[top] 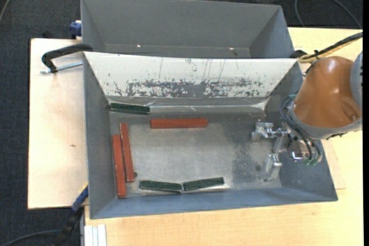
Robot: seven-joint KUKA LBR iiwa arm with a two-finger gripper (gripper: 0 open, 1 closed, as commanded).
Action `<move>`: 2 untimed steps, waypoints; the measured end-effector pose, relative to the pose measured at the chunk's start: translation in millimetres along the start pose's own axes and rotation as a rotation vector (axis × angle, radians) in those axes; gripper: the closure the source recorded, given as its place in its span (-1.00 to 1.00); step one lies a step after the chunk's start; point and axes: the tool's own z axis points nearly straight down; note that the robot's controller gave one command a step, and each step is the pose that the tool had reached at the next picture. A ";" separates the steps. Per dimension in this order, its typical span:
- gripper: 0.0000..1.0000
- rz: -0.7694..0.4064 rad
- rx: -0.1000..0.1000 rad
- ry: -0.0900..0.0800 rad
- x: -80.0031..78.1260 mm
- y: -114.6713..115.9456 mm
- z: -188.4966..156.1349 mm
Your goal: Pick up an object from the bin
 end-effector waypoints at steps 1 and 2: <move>-1.00 -0.075 -0.005 0.004 1.3 87.9 37.1; -1.00 0.050 -0.001 -0.004 2.8 113.3 12.3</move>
Offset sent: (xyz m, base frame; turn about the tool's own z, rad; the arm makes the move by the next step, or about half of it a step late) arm 0.0002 0.0813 -0.0357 -0.0659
